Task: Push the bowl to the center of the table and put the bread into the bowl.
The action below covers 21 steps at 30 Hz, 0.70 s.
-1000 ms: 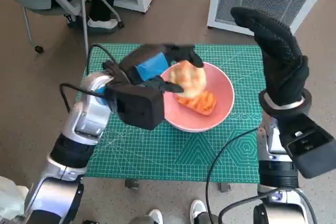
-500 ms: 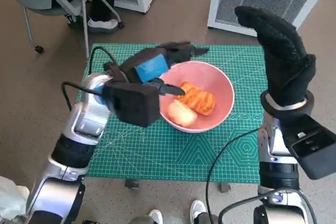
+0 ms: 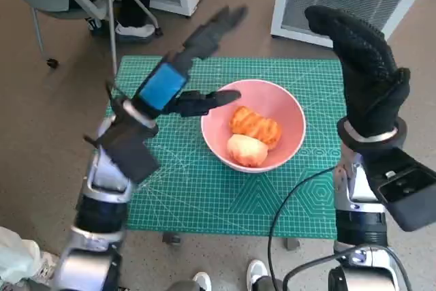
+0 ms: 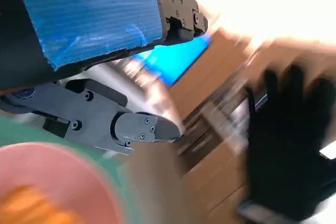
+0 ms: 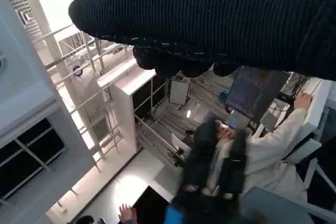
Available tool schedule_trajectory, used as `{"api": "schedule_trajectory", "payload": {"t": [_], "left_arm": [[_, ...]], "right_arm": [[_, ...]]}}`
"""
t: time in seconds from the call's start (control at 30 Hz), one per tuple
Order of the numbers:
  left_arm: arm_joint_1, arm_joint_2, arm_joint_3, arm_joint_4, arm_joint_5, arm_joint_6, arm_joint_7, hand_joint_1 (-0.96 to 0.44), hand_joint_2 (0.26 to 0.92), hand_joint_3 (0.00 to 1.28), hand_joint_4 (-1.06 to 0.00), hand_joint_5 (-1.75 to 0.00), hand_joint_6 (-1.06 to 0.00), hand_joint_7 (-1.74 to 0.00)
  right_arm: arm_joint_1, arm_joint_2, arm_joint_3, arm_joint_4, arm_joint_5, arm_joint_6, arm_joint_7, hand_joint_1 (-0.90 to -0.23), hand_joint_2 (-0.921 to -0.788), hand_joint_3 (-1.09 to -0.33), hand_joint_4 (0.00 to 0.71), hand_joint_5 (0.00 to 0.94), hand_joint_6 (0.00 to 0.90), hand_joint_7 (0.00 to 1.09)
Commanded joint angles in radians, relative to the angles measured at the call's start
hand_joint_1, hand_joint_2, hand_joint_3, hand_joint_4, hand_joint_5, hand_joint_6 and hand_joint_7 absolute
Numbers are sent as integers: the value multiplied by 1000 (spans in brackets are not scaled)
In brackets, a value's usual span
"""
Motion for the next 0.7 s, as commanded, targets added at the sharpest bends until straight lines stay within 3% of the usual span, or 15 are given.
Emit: {"api": "schedule_trajectory", "payload": {"t": [0.03,0.27,0.7], "left_arm": [[32,-38,33,-8,-42,-94,45,-534,921,432,-113,-32,-203,-43],[54,-62,61,18,-48,-198,93,-539,921,446,-162,-44,-228,-56],[49,-61,82,63,-33,-269,141,-583,921,431,-191,-35,-259,-65]], "right_arm": [[-1,11,3,1,-10,7,-13,-569,-921,-809,17,475,-1,672],[-22,13,8,14,-12,0,-7,-577,-921,-796,67,393,-1,675],[-55,9,15,50,-4,-6,16,-577,-921,-790,93,351,-1,664]]}}
